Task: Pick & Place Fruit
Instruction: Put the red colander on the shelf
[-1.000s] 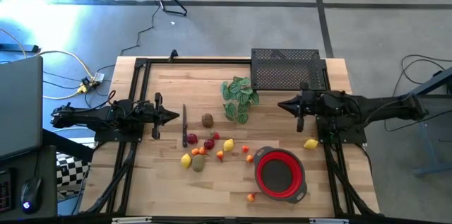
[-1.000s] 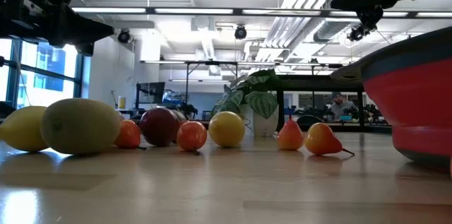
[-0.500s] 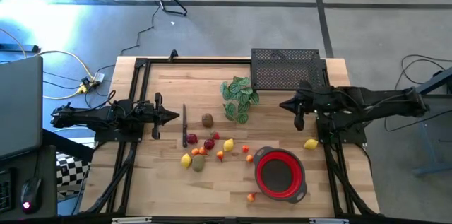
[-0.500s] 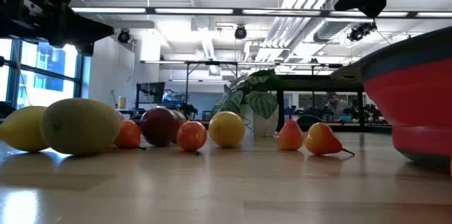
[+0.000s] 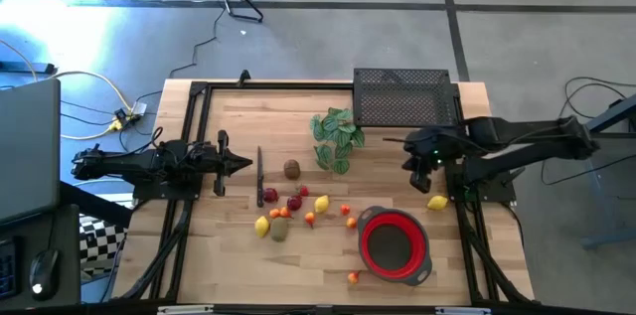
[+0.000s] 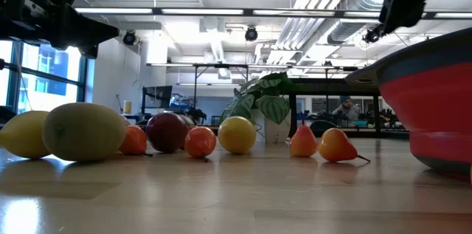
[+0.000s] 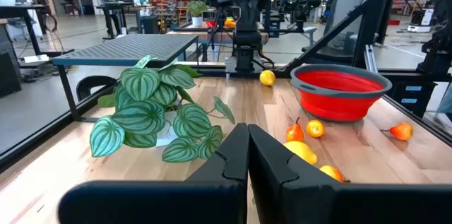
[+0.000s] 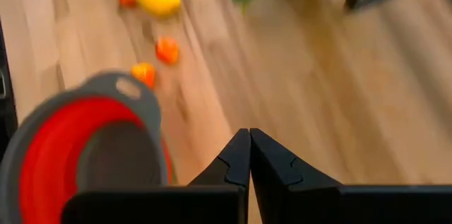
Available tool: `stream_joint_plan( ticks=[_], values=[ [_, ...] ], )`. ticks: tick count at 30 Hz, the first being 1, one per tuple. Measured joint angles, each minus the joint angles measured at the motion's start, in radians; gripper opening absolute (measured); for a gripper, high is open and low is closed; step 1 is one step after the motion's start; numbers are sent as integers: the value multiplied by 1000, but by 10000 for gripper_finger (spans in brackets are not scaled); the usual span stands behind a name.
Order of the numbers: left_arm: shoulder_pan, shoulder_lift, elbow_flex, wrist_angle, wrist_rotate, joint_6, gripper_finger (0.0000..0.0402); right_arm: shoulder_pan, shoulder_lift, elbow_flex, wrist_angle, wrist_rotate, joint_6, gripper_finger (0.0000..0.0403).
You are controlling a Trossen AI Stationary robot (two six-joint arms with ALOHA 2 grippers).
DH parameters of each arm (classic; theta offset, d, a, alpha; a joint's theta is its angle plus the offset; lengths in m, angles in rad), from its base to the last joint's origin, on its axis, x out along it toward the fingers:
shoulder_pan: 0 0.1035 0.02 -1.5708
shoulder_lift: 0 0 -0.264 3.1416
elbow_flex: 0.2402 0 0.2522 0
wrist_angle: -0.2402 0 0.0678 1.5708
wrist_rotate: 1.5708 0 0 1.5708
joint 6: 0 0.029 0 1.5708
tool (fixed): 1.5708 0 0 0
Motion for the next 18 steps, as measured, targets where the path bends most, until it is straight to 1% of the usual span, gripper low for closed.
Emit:
stream_joint_plan(
  ticks=[6,12,14,18],
  values=[
    [0,0,0,0,0,0,0,0,56,0,-26,-154,31,3],
    [0,0,0,0,0,0,0,0,89,0,-29,-253,82,3],
    [0,0,0,0,0,0,0,0,98,0,-29,-258,83,3],
    [0,0,0,0,0,0,0,0,106,0,-30,-181,112,4]
  ],
)
